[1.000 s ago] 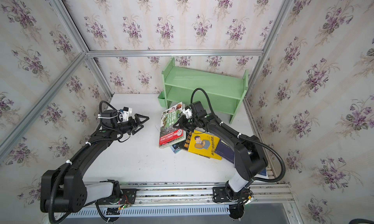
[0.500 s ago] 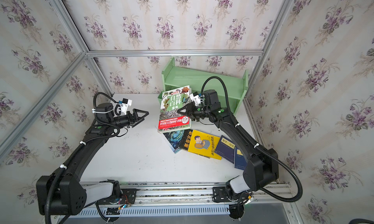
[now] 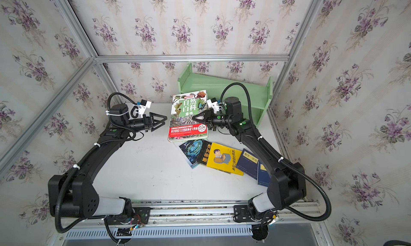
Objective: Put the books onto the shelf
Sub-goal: 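Lift the green book upright with both grippers toward the shelf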
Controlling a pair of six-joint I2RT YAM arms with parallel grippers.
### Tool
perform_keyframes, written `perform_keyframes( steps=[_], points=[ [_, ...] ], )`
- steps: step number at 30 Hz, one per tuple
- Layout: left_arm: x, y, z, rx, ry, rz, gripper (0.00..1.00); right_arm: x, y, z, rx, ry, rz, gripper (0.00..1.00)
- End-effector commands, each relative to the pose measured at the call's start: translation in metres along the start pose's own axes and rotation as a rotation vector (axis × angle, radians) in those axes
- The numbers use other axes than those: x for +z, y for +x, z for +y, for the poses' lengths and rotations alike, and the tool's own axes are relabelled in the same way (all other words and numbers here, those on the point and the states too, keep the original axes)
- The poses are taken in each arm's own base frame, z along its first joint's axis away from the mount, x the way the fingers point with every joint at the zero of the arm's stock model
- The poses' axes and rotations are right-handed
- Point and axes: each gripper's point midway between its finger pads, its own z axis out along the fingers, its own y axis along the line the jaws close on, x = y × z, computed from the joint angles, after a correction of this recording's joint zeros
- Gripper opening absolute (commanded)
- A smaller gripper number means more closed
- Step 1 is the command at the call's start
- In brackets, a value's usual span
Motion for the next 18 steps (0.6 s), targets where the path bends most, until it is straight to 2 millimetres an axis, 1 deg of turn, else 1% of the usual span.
perform_keyframes(
  steps=[1,4,6,9,13,15,16,18],
  points=[
    [0.006,-0.009,-0.031,0.079,0.134,0.031,0.99,-0.007,-0.001,0.057,-0.212,-0.195,0.013,0.14],
    [0.013,-0.018,-0.034,0.075,0.173,0.046,0.99,-0.008,0.003,0.062,-0.217,-0.217,0.037,0.14],
    [0.017,-0.025,-0.036,0.068,0.193,0.056,0.96,-0.009,0.006,0.064,-0.219,-0.225,0.057,0.14],
    [0.026,-0.033,-0.042,0.072,0.22,0.074,0.89,-0.009,0.009,0.064,-0.211,-0.229,0.078,0.14],
    [0.038,-0.037,-0.051,0.078,0.255,0.097,0.79,-0.006,0.01,0.059,-0.189,-0.229,0.099,0.14],
    [0.042,-0.037,-0.054,0.075,0.276,0.109,0.72,-0.005,0.013,0.059,-0.18,-0.234,0.121,0.14],
    [0.044,-0.038,-0.055,0.068,0.284,0.114,0.67,-0.005,0.013,0.06,-0.182,-0.237,0.13,0.14],
    [0.046,-0.04,-0.055,0.056,0.293,0.116,0.52,-0.005,0.014,0.06,-0.185,-0.237,0.14,0.14]
  ],
)
